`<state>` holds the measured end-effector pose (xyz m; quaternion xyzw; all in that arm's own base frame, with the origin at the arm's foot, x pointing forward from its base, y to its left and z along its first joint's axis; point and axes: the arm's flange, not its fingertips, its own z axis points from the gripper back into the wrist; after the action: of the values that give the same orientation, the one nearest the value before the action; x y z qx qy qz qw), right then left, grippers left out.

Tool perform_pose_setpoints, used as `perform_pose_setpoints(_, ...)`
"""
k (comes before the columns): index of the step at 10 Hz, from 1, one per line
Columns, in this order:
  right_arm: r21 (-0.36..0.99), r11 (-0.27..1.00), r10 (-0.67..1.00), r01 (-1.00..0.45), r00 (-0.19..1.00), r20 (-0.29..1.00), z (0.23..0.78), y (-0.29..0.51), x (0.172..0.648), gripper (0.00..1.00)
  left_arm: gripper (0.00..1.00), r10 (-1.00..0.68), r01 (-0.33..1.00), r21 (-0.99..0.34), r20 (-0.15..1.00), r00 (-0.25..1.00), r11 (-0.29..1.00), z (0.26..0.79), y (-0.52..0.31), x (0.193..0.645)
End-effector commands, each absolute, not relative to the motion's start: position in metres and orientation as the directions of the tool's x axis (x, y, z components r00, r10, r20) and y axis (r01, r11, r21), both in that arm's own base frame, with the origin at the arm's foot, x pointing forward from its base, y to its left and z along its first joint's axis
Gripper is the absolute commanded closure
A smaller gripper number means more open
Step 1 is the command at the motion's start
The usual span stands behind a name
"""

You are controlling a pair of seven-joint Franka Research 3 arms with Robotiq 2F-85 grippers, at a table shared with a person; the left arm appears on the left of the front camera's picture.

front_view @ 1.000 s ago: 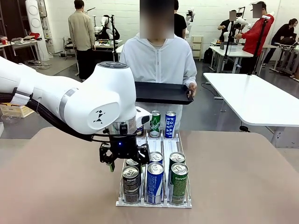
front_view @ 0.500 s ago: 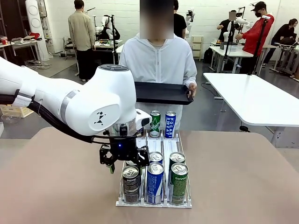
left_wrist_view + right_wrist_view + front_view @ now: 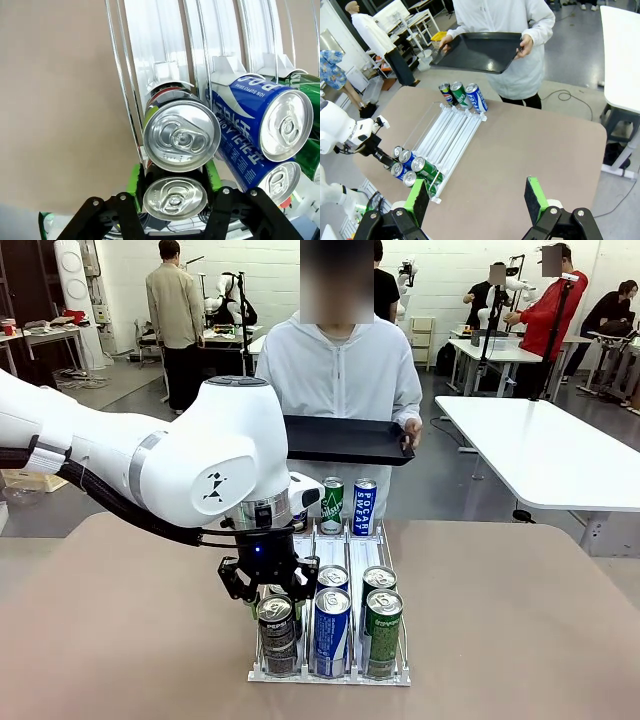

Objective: Retrieve and hand over the desired beverage to the person.
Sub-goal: Pick up a can of the same type that the person held from the Automatic Can Dispenser.

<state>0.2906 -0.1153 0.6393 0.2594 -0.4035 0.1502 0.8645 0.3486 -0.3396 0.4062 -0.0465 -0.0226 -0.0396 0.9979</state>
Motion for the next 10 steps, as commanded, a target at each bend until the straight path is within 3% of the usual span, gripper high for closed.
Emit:
perform_pose_setpoints(1,0.344,0.805,0.043,-0.483,0.626,0.778,0.639,-0.115,0.292,0.00,1.00,-0.090,0.091,-0.097,0.014,0.996,0.991,0.400,-0.336,0.346)
perform_pose_setpoints(2,0.344,0.805,0.043,-0.483,0.626,0.778,0.639,-0.115,0.292,0.00,0.96,-0.088,0.088,-0.096,0.010,0.996,0.991,0.400,-0.336,0.346)
perform_pose_setpoints(4,0.344,0.805,0.043,-0.483,0.626,0.778,0.639,-0.115,0.292,0.00,1.00,-0.087,0.088,-0.066,0.025,0.996,0.994,0.405,-0.337,0.345)
perform_pose_setpoints(5,0.344,0.805,0.043,-0.483,0.626,0.778,0.639,-0.115,0.292,0.00,0.74,-0.089,0.089,-0.003,0.009,0.996,0.996,0.414,-0.340,0.343)
perform_pose_setpoints(10,0.344,0.805,0.043,-0.483,0.626,0.778,0.639,-0.115,0.292,0.00,0.74,-0.049,0.054,-0.030,0.145,0.988,0.998,0.546,-0.344,0.340)
